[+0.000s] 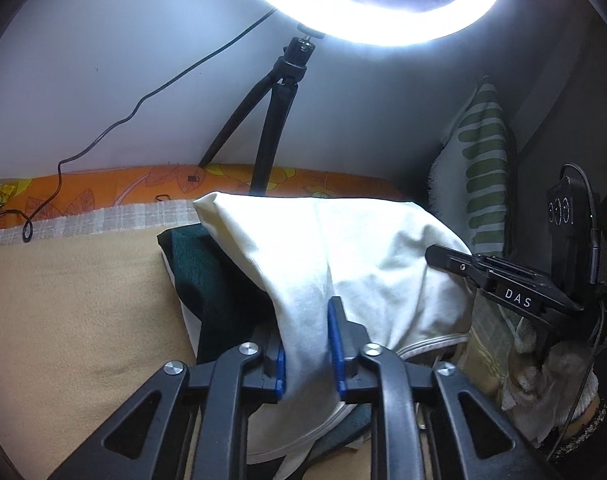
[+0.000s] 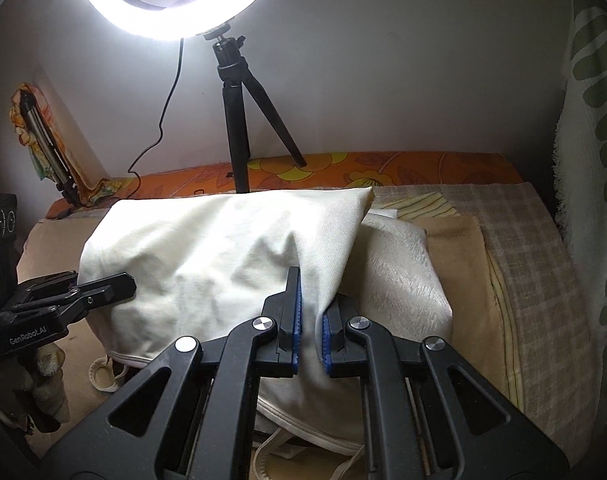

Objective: Fold small clothes
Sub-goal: 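Lower the folded top onto the stack and open both tools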

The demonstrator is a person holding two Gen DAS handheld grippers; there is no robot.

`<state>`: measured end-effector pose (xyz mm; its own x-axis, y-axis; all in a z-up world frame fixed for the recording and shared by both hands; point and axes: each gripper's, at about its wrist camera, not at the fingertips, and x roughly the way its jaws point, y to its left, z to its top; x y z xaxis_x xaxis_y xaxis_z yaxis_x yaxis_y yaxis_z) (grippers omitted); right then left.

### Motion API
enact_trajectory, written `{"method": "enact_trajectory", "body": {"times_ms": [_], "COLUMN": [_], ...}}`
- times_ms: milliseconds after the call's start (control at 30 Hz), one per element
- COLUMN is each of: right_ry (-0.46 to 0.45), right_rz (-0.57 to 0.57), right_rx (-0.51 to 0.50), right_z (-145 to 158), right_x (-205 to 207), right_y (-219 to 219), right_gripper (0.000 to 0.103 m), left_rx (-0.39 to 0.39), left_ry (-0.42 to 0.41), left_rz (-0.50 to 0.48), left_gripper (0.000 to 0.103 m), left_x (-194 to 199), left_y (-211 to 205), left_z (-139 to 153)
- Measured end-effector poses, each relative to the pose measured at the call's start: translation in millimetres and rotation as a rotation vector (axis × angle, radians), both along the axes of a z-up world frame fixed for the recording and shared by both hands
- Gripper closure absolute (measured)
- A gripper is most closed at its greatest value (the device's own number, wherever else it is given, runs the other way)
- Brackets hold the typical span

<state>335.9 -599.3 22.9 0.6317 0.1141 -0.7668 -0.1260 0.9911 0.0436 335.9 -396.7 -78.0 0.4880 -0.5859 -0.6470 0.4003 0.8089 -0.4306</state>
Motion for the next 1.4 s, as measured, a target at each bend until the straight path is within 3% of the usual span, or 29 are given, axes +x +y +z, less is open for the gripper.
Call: {"method": "enact_trajectory", "body": {"times_ms": [33,100,133,167,200,300,433,833,900,1133,1400], "right_ry": [0.001,0.008,0.011,0.015,0.013,-0.016,-0.049,-0.125,-0.138,-0.152,-0.177], "right_rz": [-0.004,-0.023,-0.034,-0.043,-0.053,-0.078,-0.105,-0.127,-0.128,-0.144,-0.162], "right_rx": [-0.016,-0.049,-0.060,-0.066,-0.074,-0.087,-0.069,-0.053,-0.047,-0.026,0.001], "right_z": [-1.2,-3.3,-3.8,-4.2,-3.0,5.9,25.7,80.2,88.4,99.8,102.2], "right_x": [0.5,3.0,3.4,4.0,2.9,-2.4,-15.2,-77.8,-92.1,-140.8,-195.5], "right_y": [0.8,2.9,3.2,3.0,3.3,5.4,8.5,40.9,48.2,73.4,104.7], "right_gripper": [0.094,0.094,0.093,0.086,0.076,0.050,0.049,0.048,0.044,0.042,0.023], "left_rx": [0.013,0.041,0.055,0.067,0.073,0.091,0.099,0.109,0.111,0.120,0.160], "left_ry": [-0.002,-0.022,-0.031,-0.037,-0.045,-0.063,-0.077,-0.149,-0.163,-0.203,-0.255], "left_rz": [0.007,0.022,0.025,0.029,0.030,0.031,0.031,0.037,0.042,0.068,0.079], "left_gripper": [0.067,0.061,0.053,0.043,0.040,0.038,0.031,0.026,0.026,0.021,0.010], "left_x": [0.1,-1.8,-3.0,-4.3,-6.1,-12.2,-24.5,-90.3,-104.3,-155.4,-210.7], "left_y": [0.0,1.3,1.8,2.4,3.3,5.7,12.4,54.1,64.0,97.3,126.9], "left_z": [0.3,2.9,4.8,6.6,8.7,16.0,27.8,73.5,81.0,99.3,106.3]}}
